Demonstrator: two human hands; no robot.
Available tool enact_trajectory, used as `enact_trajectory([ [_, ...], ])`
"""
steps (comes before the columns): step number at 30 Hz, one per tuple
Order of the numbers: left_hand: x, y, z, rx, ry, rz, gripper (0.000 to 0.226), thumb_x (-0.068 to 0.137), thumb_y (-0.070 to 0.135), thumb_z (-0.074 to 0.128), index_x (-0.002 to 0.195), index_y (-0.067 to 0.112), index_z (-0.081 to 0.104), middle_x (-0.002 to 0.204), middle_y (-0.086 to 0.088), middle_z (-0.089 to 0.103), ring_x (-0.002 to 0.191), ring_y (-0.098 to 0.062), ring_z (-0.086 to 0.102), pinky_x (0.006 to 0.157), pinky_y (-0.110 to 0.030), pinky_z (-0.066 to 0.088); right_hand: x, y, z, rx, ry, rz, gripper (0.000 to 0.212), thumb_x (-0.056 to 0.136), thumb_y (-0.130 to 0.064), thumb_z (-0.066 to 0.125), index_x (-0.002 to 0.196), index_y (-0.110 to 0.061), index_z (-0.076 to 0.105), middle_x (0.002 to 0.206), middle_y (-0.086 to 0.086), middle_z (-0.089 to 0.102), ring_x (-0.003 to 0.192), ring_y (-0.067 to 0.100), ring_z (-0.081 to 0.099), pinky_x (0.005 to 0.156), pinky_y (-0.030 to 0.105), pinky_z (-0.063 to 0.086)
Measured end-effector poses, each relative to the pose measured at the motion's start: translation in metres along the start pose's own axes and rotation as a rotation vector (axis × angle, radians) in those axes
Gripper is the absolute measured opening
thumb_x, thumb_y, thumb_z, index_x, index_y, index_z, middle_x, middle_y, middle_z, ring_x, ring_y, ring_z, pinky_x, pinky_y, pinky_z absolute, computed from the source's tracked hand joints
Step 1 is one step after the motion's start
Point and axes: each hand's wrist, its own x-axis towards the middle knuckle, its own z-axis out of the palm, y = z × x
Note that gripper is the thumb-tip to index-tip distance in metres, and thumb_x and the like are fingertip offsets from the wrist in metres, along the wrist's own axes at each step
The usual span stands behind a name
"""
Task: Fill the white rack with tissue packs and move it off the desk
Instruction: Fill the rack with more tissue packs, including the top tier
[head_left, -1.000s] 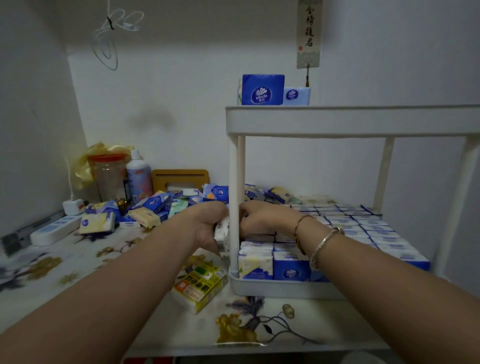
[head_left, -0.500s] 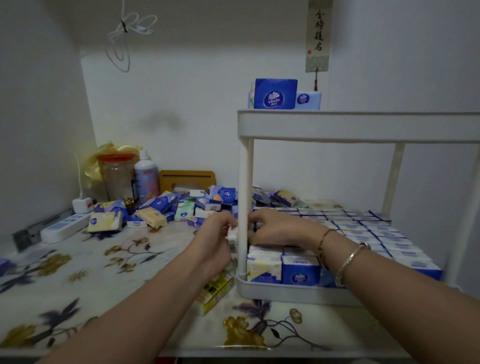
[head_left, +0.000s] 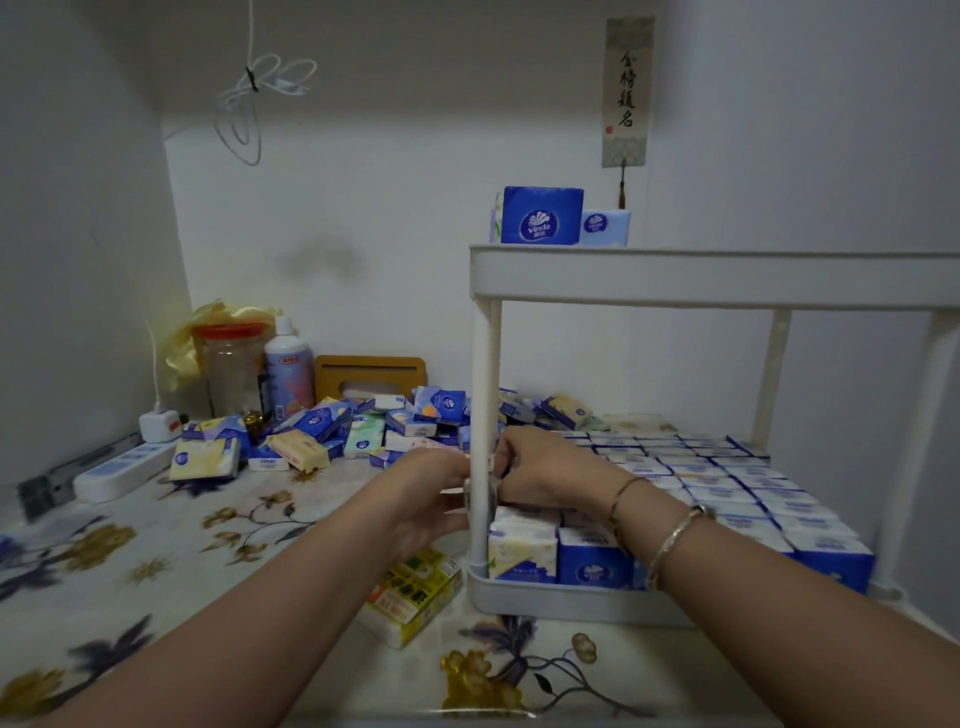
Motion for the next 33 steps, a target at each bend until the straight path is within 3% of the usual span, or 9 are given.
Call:
enact_trajectory([
  [4, 0.001, 0.006, -0.001, -0.029, -0.028, -0.043, 0.014, 0.089, -0.007, 0.049, 0.087, -0.002, 0.063, 0.076, -0.014, 0.058, 0.071, -0.023, 0.058, 0.073, -0.037, 0.055, 0.004, 0.002, 0.0, -0.009, -0.026, -0.016, 0.014, 0.083, -0.016, 0.064, 0.092, -0.019, 0.052, 0.098, 0.0, 0.054, 0.094, 0.019, 0.054, 0.068, 0.025, 0.043],
  [8, 0.003, 0.005, 0.0, -0.045, -0.024, -0.06, 0.014, 0.089, -0.005, 0.052, 0.096, -0.001, 0.063, 0.051, -0.007, 0.06, 0.053, -0.017, 0.059, 0.069, -0.036, 0.057, 0.013, 0.0, -0.009, -0.136, -0.187, -0.01, 0.028, 0.081, -0.018, 0.065, 0.104, -0.02, 0.05, 0.112, 0.002, 0.053, 0.101, 0.022, 0.053, 0.091, 0.037, 0.049],
  [11, 0.003, 0.004, -0.003, -0.09, -0.024, -0.059, 0.013, 0.088, -0.006, 0.053, 0.095, -0.001, 0.062, 0.063, -0.011, 0.061, 0.067, -0.022, 0.06, 0.07, -0.038, 0.057, 0.02, -0.006, -0.002, -0.182, -0.056, -0.03, 0.014, 0.084, -0.017, 0.06, 0.097, -0.018, 0.054, 0.096, 0.001, 0.053, 0.091, 0.021, 0.052, 0.081, 0.032, 0.047],
  [14, 0.003, 0.004, -0.006, -0.112, -0.033, -0.069, 0.011, 0.086, -0.008, 0.054, 0.091, -0.001, 0.061, 0.079, -0.016, 0.06, 0.082, -0.027, 0.059, 0.079, -0.041, 0.055, 0.02, -0.002, 0.003, -0.168, 0.055, -0.037, 0.008, 0.084, -0.023, 0.061, 0.09, -0.021, 0.058, 0.093, 0.0, 0.059, 0.093, 0.022, 0.058, 0.084, 0.037, 0.051],
  [18, 0.008, 0.006, -0.006, -0.071, -0.042, -0.091, 0.018, 0.085, -0.008, 0.054, 0.1, -0.003, 0.063, 0.07, -0.014, 0.062, 0.071, -0.023, 0.061, 0.065, -0.038, 0.059, 0.019, 0.003, 0.007, -0.138, 0.153, -0.014, 0.022, 0.084, -0.019, 0.06, 0.068, -0.027, 0.048, 0.084, -0.003, 0.055, 0.092, 0.022, 0.058, 0.087, 0.04, 0.05],
  [21, 0.011, 0.004, 0.002, -0.027, 0.005, -0.075, 0.019, 0.087, -0.001, 0.06, 0.106, -0.001, 0.062, 0.075, -0.012, 0.058, 0.067, -0.019, 0.057, 0.052, -0.033, 0.058, 0.021, 0.004, 0.008, -0.095, 0.185, -0.021, 0.029, 0.086, -0.013, 0.058, 0.061, -0.024, 0.047, 0.072, -0.003, 0.052, 0.08, 0.02, 0.056, 0.075, 0.031, 0.048],
  [25, 0.011, 0.001, 0.005, -0.037, -0.012, -0.104, 0.011, 0.087, 0.001, 0.061, 0.098, 0.003, 0.062, 0.081, -0.011, 0.053, 0.068, -0.017, 0.052, 0.061, -0.031, 0.054, 0.015, 0.007, -0.011, 0.059, 0.091, 0.023, 0.029, 0.091, -0.025, 0.058, 0.067, -0.009, 0.061, 0.061, 0.0, 0.048, 0.056, 0.01, 0.044, 0.052, 0.02, 0.033],
  [29, 0.017, 0.003, -0.001, -0.005, -0.064, -0.15, 0.013, 0.087, -0.001, 0.06, 0.1, 0.003, 0.063, 0.096, -0.016, 0.056, 0.084, -0.021, 0.054, 0.07, -0.031, 0.054, 0.011, 0.008, -0.021, 0.084, -0.03, 0.027, 0.027, 0.091, -0.026, 0.061, 0.097, -0.002, 0.072, 0.083, 0.006, 0.066, 0.07, 0.007, 0.053, 0.063, 0.014, 0.042],
  [33, 0.025, -0.001, -0.003, 0.093, -0.087, -0.21, 0.01, 0.09, -0.003, 0.054, 0.09, 0.003, 0.061, 0.076, -0.012, 0.057, 0.071, -0.02, 0.051, 0.071, -0.032, 0.047, 0.002, 0.014, -0.016, 0.11, 0.01, -0.018, 0.031, 0.09, -0.013, 0.055, 0.12, -0.015, 0.064, 0.125, -0.001, 0.061, 0.114, 0.015, 0.055, 0.099, 0.025, 0.043],
])
